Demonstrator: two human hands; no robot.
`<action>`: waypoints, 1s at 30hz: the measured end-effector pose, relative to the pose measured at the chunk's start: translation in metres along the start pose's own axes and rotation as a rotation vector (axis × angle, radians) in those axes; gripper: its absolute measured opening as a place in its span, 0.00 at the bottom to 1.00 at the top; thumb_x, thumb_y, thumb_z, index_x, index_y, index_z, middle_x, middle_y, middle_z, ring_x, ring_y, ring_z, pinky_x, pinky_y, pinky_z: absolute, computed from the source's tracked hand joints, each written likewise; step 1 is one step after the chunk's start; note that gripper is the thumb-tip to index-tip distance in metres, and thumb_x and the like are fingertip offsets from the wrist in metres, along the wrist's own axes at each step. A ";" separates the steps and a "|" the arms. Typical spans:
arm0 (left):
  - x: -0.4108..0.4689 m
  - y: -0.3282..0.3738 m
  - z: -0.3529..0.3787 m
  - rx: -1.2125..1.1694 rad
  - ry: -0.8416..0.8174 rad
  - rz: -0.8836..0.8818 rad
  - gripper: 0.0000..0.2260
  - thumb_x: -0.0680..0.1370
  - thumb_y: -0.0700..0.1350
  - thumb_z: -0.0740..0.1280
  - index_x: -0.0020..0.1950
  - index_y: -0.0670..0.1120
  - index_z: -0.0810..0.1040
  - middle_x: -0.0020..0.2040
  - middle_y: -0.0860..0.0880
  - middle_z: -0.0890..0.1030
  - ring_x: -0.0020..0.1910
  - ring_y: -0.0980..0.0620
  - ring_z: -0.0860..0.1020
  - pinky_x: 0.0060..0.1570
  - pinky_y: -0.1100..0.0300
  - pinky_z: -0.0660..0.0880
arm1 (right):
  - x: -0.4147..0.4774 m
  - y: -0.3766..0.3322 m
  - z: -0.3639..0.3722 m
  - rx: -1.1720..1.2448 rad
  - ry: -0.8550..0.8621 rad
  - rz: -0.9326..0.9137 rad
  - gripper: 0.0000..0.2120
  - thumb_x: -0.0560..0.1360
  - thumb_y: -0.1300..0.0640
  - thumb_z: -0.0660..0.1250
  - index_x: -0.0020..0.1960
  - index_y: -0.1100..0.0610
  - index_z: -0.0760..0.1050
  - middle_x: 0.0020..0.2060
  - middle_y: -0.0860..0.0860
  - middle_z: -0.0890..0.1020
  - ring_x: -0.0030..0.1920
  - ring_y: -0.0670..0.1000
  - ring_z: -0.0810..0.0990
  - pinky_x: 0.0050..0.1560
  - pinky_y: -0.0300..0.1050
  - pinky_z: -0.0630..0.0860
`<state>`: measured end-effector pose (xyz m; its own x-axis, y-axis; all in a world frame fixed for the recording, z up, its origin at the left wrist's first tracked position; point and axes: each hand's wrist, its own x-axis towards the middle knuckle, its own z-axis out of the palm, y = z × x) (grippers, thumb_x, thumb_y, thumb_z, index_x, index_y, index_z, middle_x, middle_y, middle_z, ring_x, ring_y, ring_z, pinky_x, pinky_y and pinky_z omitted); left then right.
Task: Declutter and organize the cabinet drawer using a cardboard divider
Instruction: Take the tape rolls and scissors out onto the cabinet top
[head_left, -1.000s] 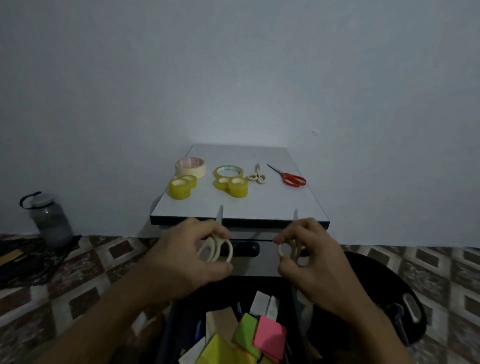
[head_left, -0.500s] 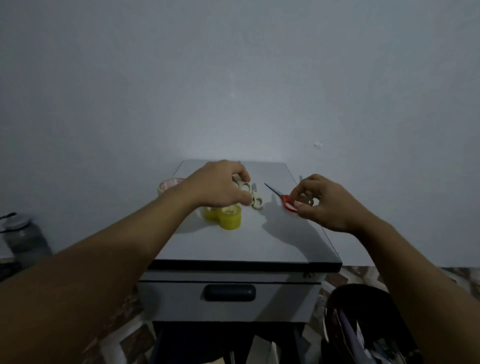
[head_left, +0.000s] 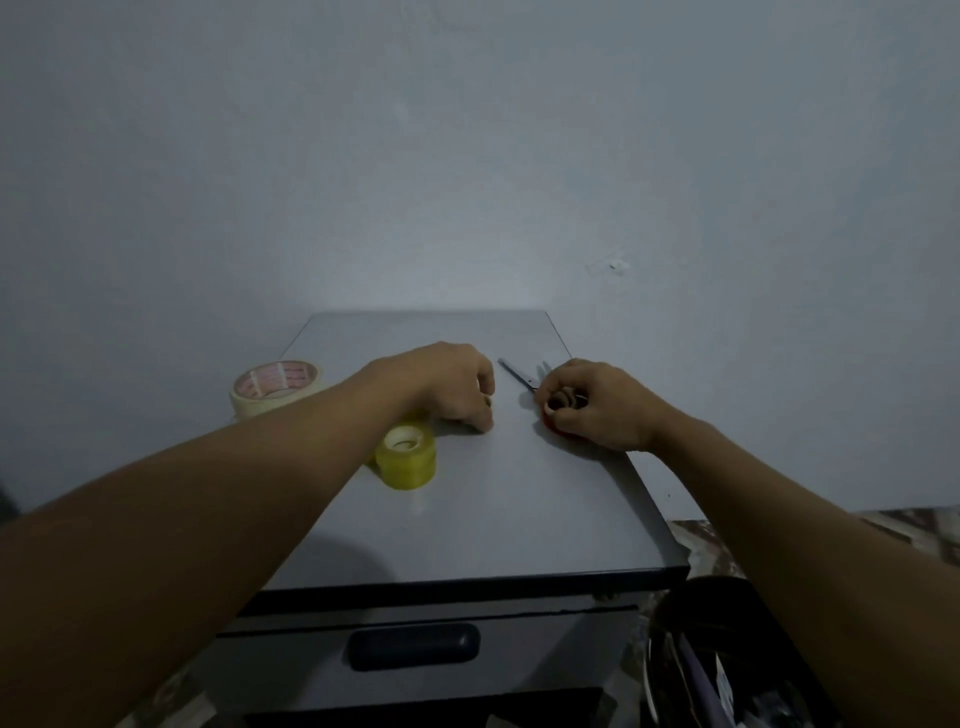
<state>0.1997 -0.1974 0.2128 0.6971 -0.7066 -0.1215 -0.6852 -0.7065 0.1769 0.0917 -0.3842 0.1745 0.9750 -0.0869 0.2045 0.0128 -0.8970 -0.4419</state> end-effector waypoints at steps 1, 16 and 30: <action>0.000 -0.001 0.001 -0.004 0.009 -0.002 0.23 0.71 0.56 0.75 0.65 0.54 0.76 0.64 0.49 0.75 0.56 0.49 0.73 0.51 0.56 0.71 | 0.000 0.002 0.003 0.006 0.007 0.002 0.08 0.74 0.56 0.70 0.52 0.48 0.82 0.54 0.48 0.79 0.52 0.48 0.77 0.47 0.28 0.67; -0.020 0.002 -0.004 -0.142 0.086 0.024 0.28 0.72 0.57 0.74 0.70 0.54 0.72 0.66 0.49 0.74 0.58 0.49 0.73 0.54 0.56 0.71 | -0.006 -0.011 0.007 0.102 0.054 0.001 0.13 0.75 0.56 0.70 0.59 0.49 0.81 0.60 0.48 0.80 0.59 0.49 0.77 0.58 0.41 0.70; -0.136 -0.017 -0.022 -0.404 0.367 0.049 0.15 0.76 0.52 0.71 0.62 0.55 0.78 0.57 0.55 0.79 0.50 0.59 0.78 0.44 0.63 0.72 | -0.068 -0.060 -0.025 0.133 0.264 -0.002 0.19 0.74 0.59 0.67 0.65 0.52 0.78 0.62 0.47 0.80 0.64 0.48 0.75 0.64 0.49 0.73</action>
<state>0.1212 -0.0879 0.2477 0.7437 -0.6268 0.2323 -0.6338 -0.5507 0.5432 0.0195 -0.3351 0.2092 0.8835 -0.2112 0.4180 0.0603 -0.8339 -0.5486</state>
